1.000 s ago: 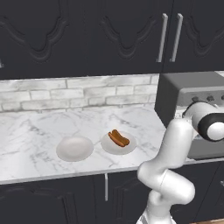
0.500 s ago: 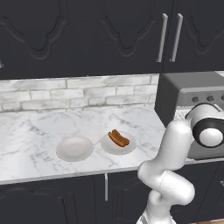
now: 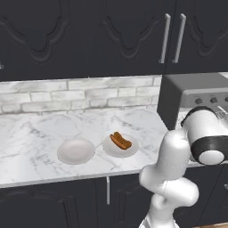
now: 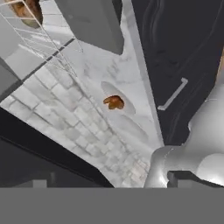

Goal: Open the toaster oven door. Place the hotdog bun on the top rack in the toaster oven and place the chicken drumstick on the bottom rack.

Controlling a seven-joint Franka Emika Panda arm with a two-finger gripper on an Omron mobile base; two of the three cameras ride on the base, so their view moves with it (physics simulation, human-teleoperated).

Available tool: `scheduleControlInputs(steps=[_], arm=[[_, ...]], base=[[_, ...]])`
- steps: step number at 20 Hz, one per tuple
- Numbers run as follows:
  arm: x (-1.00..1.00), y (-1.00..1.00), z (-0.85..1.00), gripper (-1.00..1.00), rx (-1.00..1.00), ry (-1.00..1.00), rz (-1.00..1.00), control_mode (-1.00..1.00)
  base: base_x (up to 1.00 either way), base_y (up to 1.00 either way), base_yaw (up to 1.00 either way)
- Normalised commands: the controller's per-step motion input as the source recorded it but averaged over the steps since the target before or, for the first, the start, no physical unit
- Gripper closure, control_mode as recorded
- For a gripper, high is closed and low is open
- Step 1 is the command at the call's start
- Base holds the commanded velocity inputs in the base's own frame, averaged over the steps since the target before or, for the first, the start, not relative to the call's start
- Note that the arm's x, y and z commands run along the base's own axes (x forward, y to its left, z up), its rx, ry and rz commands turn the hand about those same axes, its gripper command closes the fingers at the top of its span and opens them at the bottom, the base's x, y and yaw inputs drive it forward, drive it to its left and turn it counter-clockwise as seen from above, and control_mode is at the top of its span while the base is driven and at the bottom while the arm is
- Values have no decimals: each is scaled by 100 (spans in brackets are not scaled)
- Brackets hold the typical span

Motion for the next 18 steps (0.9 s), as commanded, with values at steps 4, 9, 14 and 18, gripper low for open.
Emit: scheduleControlInputs(steps=[4, 9, 14, 18], arm=[[20, 100, 19, -100, -61, 14, 21, -100], [35, 100, 6, -100, -68, 18, 15, -100], [42, 100, 11, -100, -65, 12, 12, -100], [51, 100, 13, -100, -58, 12, 13, -100]], base=[[0, 0, 0], [0, 0, 0], [0, 0, 0], [0, 0, 0]])
